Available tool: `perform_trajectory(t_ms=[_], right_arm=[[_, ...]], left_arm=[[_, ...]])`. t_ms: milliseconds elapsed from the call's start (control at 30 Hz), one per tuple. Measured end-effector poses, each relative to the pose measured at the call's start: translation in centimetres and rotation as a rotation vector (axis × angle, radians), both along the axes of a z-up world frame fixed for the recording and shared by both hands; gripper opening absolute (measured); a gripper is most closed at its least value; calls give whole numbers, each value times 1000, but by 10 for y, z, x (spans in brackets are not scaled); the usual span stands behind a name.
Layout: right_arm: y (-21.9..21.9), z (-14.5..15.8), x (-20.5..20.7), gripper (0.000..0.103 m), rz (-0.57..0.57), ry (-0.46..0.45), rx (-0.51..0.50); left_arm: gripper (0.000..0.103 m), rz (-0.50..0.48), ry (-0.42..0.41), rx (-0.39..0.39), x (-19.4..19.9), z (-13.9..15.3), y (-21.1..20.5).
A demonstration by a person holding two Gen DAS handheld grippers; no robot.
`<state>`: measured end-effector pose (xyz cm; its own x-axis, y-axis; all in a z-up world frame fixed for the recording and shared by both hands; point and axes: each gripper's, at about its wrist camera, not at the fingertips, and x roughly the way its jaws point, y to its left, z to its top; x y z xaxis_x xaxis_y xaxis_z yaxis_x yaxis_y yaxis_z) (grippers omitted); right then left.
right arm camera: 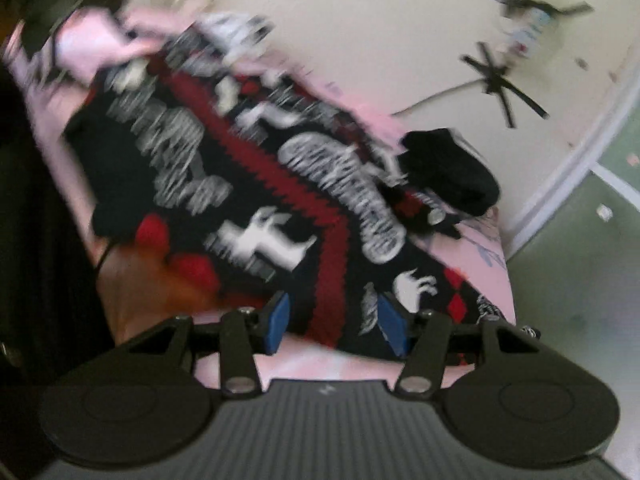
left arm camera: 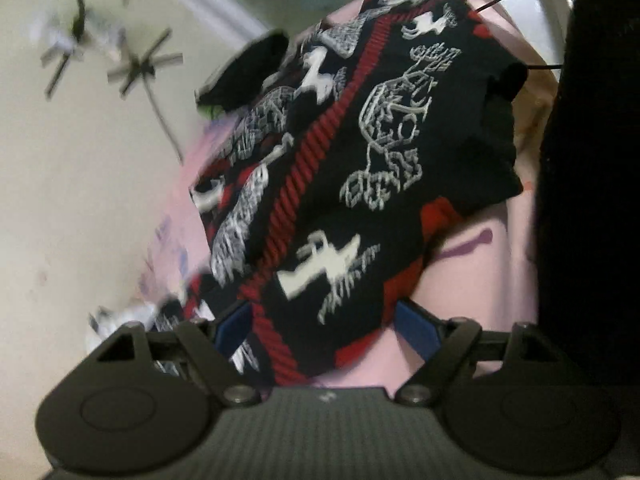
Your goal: Fold small clothes
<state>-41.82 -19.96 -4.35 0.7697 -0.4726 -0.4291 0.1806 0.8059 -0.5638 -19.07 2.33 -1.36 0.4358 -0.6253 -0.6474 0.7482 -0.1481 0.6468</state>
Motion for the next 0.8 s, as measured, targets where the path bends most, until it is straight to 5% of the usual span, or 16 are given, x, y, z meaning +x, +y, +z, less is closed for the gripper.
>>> perform_trajectory(t_ms=[100, 200, 433, 533, 800], right_arm=[[12, -16, 5, 53, 33, 60, -103], [17, -20, 13, 53, 76, 59, -142], [24, -27, 12, 52, 116, 113, -209], [30, -29, 4, 52, 141, 126, -193], [29, -36, 20, 39, 191, 87, -237]], left_arm=[[80, -5, 2, -3, 2, 2, -7], [66, 39, 6, -42, 7, -2, -18], [45, 147, 90, -219, 12, 11, -26], [23, 194, 180, -287, 21, 24, -30], [17, 311, 342, -480, 45, 69, -40]])
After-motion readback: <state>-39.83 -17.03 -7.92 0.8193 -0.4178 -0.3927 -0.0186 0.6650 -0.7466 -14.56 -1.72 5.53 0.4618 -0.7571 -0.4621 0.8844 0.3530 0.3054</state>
